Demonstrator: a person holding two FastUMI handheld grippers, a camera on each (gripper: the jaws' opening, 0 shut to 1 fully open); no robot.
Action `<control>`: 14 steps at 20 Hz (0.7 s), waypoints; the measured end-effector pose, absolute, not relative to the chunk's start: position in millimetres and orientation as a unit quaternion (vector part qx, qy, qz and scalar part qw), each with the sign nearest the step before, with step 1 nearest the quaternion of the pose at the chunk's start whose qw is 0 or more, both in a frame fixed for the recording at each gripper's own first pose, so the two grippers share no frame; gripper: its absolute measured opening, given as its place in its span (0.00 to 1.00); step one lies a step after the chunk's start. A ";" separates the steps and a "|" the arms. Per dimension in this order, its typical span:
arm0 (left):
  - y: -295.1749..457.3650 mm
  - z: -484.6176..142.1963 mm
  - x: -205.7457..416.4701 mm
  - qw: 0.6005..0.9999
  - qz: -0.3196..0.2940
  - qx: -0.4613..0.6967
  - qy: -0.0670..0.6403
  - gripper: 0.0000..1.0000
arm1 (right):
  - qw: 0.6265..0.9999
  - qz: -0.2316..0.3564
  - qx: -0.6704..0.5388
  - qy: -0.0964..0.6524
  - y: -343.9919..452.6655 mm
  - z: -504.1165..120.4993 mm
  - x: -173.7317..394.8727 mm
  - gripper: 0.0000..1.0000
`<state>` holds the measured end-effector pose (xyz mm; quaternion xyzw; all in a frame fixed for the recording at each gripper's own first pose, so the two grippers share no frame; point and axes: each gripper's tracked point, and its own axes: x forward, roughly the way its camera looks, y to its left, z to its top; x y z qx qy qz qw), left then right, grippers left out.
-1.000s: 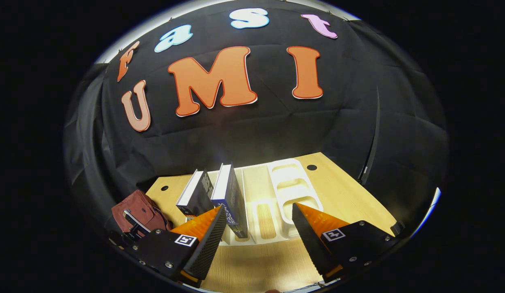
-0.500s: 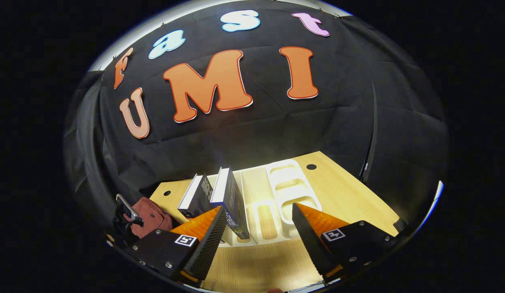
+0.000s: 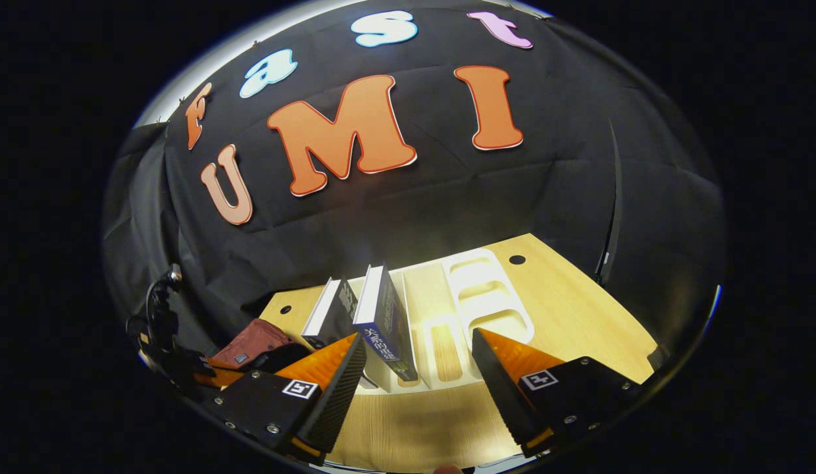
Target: Open the schoolbag, grab two books from the bookshelf and put them into the schoolbag.
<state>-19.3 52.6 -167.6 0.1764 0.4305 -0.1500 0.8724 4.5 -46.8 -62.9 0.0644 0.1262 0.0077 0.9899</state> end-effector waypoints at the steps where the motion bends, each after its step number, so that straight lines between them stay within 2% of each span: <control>1: 62.5 -157.1 -13.3 0.876 -0.141 0.184 0.422 0.01 | 0.990 0.010 0.066 0.127 -45.4 -61.6 3.3 0.96; 7: 104.2 -117.1 9.1 0.891 -0.116 0.191 0.395 0.01 | 0.990 0.033 0.040 0.129 -13.2 -40.9 6.2 0.96; 14: 116.5 -112.1 12.3 0.898 -0.144 0.155 0.386 0.00 | 0.990 0.050 0.006 0.129 37.4 -10.7 9.9 0.96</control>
